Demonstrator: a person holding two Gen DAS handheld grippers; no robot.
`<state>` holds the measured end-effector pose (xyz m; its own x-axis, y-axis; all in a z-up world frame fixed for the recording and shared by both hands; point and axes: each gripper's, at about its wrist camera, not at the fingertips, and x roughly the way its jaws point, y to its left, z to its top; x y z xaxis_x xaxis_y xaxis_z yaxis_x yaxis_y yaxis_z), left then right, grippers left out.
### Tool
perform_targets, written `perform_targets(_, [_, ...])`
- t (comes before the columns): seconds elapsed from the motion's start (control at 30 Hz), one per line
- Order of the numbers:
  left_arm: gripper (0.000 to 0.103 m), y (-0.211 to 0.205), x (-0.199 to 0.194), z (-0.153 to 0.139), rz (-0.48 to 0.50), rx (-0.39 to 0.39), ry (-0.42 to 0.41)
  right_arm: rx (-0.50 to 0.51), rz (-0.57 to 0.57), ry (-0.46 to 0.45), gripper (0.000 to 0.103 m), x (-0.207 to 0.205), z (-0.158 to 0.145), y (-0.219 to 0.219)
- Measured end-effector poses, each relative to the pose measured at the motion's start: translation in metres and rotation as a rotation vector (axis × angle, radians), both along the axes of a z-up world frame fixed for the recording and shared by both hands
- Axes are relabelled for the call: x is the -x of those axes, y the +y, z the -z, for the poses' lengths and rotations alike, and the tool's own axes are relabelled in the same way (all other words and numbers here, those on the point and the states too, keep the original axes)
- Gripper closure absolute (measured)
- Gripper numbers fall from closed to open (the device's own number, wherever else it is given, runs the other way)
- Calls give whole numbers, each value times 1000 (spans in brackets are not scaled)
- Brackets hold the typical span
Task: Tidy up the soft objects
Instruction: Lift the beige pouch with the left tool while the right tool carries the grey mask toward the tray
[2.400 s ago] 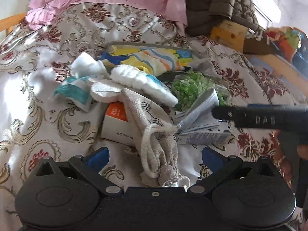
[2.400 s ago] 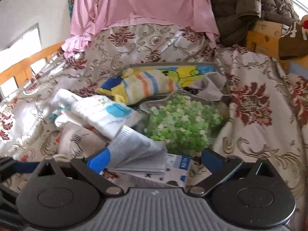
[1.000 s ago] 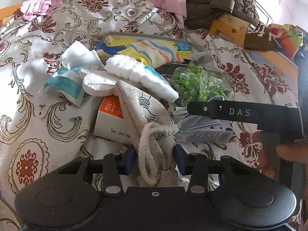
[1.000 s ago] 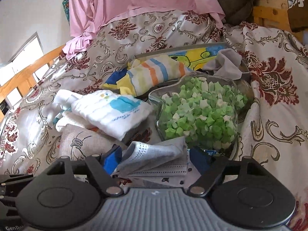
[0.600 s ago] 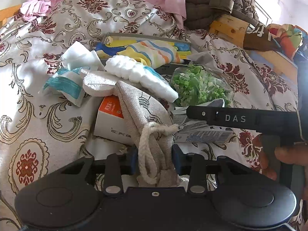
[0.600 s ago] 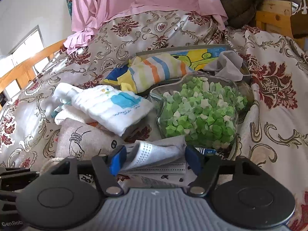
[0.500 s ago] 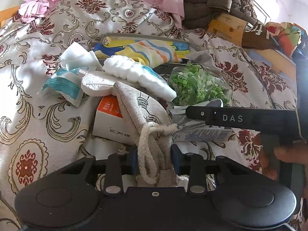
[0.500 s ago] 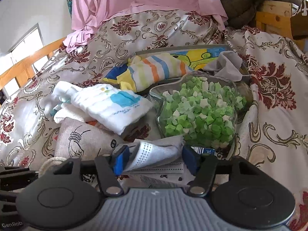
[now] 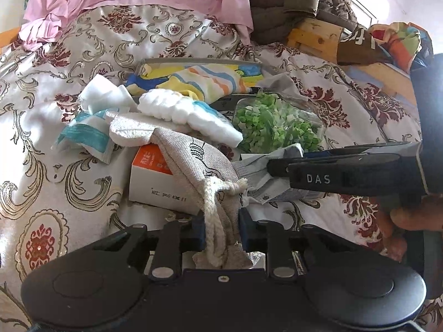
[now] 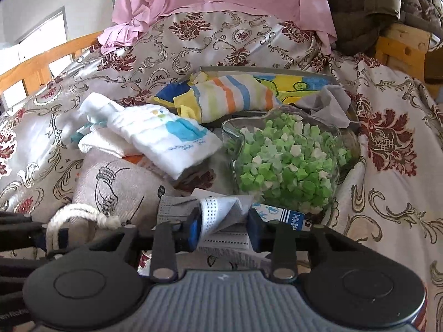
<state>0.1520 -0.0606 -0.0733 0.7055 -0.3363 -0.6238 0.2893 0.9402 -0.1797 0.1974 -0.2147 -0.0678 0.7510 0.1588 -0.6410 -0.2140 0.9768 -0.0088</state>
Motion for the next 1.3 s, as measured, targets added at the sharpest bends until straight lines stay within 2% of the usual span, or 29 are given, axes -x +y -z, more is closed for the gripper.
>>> perform_targets(0.13, [82,-2,7,-5,8,-10,-45,18,-1,-23,72,6,-5,0])
perform_targets(0.43, [82,-5,20,-16,17,-22,-151,-51,36,-75,78,19,-24,-15])
perform_targets(0.77, [82,0,33,-29,-15,-4,-288,-102,80,-208,78,30,-42,-23])
perform_targets(1.13, [82,10,35,-49,-80,61,-357,-160,114,-314,78,29,-57,-35])
perform_targets(1.3, [81,14,18,-67,-105,78,-357,-202,119,-353,78,12,-65,-45])
